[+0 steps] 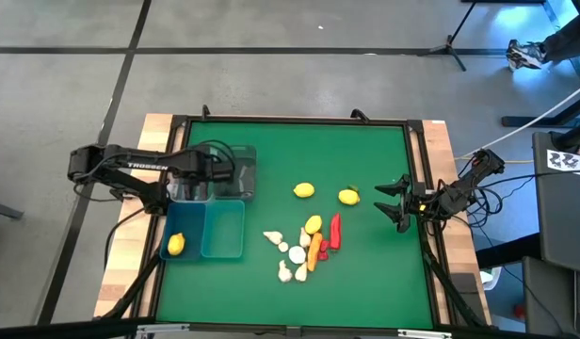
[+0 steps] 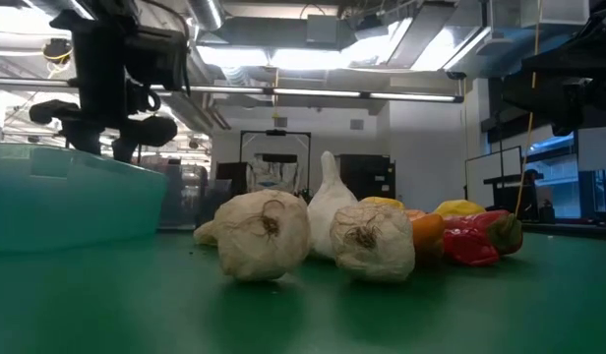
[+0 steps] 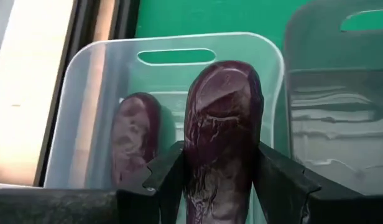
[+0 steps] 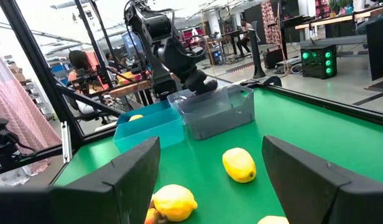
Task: Sort produce into baskets
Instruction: Put the purple eggplant into the transparent bin, then put the white garlic into the green bin
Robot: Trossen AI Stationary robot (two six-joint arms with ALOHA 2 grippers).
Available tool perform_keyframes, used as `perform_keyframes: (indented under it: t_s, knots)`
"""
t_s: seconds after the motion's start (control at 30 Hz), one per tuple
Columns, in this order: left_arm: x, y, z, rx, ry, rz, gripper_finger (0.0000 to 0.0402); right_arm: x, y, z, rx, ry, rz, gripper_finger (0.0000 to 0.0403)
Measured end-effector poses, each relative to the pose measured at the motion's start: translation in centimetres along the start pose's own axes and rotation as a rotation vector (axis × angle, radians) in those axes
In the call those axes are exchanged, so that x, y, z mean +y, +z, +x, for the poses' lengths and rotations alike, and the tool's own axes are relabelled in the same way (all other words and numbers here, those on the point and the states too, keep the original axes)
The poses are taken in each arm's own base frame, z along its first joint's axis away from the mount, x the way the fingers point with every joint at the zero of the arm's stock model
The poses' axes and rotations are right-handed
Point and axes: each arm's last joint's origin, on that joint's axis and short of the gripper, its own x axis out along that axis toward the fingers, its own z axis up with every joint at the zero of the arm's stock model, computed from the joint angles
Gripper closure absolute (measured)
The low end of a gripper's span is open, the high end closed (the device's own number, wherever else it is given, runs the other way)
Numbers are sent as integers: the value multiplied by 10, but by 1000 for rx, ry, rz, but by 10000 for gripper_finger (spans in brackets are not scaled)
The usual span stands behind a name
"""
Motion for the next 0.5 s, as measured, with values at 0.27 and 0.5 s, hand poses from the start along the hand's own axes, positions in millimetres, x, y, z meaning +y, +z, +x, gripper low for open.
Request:
perform_keyframes:
  t_s: [0.27,0.5]
  knots:
    - [2,7,5,14,27,22,223,0,0,0,0,0,0,123]
    - [3,10,8,64,31,40,191,0,0,0,0,0,0,123]
